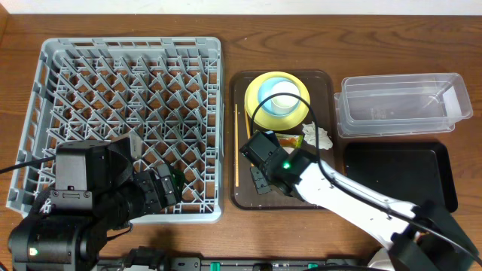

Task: Sort waste into correct bins and load items into the dishwasher rack
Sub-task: 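Move the right gripper to the pink rice bowl and grasp its rim, then carry the pink bowl to the black tray and tip out the rice, then return the emptied pink bowl to the brown tray with the right gripper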

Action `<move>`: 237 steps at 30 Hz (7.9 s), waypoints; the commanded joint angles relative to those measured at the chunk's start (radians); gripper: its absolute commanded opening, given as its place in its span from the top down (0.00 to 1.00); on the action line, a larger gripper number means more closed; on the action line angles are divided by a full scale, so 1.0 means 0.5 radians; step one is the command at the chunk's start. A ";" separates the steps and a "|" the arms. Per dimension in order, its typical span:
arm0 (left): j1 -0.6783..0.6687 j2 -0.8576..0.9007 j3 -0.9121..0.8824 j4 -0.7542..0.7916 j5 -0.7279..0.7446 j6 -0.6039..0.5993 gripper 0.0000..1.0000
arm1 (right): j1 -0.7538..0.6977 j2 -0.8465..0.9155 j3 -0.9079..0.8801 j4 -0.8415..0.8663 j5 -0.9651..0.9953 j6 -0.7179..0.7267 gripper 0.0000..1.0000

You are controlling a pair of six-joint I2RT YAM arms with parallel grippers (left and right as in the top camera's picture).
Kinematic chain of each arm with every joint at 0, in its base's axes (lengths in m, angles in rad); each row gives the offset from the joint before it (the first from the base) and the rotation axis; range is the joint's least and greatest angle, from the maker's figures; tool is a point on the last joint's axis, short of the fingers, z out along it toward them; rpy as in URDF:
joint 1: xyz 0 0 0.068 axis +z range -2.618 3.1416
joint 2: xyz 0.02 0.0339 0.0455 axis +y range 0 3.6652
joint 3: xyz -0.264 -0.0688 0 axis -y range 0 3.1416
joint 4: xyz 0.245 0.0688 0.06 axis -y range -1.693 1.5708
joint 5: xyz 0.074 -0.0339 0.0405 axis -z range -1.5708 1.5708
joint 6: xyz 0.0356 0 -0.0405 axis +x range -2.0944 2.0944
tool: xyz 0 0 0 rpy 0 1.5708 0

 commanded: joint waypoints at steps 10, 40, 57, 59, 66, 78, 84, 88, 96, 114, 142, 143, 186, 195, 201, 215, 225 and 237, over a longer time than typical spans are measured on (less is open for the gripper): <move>-0.006 -0.003 -0.002 0.008 -0.027 -0.017 0.10 | 0.021 0.060 -0.012 0.000 -0.027 0.085 0.89; -0.006 -0.003 -0.002 0.008 -0.026 -0.017 0.00 | 0.021 0.066 -0.130 -0.012 -0.034 0.107 0.99; -0.006 -0.003 -0.002 0.008 -0.026 -0.017 0.01 | -0.314 -0.447 0.285 -0.661 0.032 -0.048 0.99; -0.006 -0.003 -0.002 0.008 -0.025 -0.018 0.01 | -0.420 -0.555 0.286 -0.722 0.034 -0.101 0.99; -0.006 -0.003 -0.002 0.007 -0.025 -0.017 0.01 | -0.954 -0.835 0.285 -0.898 -0.060 -0.339 0.99; -0.006 -0.003 -0.002 0.008 -0.026 -0.017 0.01 | -2.184 -0.883 0.230 -0.904 -1.218 -1.028 0.99; -0.006 -0.003 -0.002 0.008 -0.026 -0.017 0.01 | -2.746 -0.867 0.113 -0.890 -1.766 -1.344 0.99; -0.006 -0.003 -0.002 0.008 -0.026 -0.017 0.01 | -3.032 -0.818 -0.020 -0.832 -2.127 -1.527 0.99; -0.006 -0.003 -0.002 0.008 -0.025 -0.017 0.01 | -3.478 -0.618 -0.456 -0.440 -2.767 -1.587 0.99; -0.006 -0.003 -0.002 0.008 -0.026 -0.017 0.01 | -4.082 -0.391 -0.689 -0.471 -3.326 -1.749 0.99; -0.006 -0.003 -0.002 0.007 -0.026 -0.017 0.01 | -4.181 -0.394 -0.689 -0.505 -3.326 -1.817 0.99; -0.006 -0.003 -0.002 0.008 -0.026 -0.017 0.01 | -4.174 -0.394 -0.689 -0.517 -3.326 -1.817 0.99; -0.006 -0.003 -0.002 0.008 -0.025 -0.017 0.02 | -0.043 -0.021 0.620 -0.588 -0.406 -0.355 0.99; -0.006 -0.003 -0.002 0.008 -0.025 -0.017 0.02 | -0.002 0.319 0.620 -0.706 -0.289 -0.348 0.99; -0.006 -0.003 -0.002 0.008 -0.025 -0.017 0.02 | 0.000 0.391 0.620 -0.784 -0.256 -0.348 0.99; -0.006 -0.003 -0.002 0.008 -0.026 -0.017 0.02 | 0.002 0.393 0.556 -1.020 -0.071 -0.206 0.99; -0.006 -0.003 -0.002 0.008 -0.026 -0.017 0.02 | -0.008 0.392 0.467 -0.941 -0.051 -0.208 0.89; -0.006 -0.003 -0.002 0.008 -0.025 -0.017 0.02 | -0.250 0.365 0.745 -0.981 -0.059 -0.391 0.57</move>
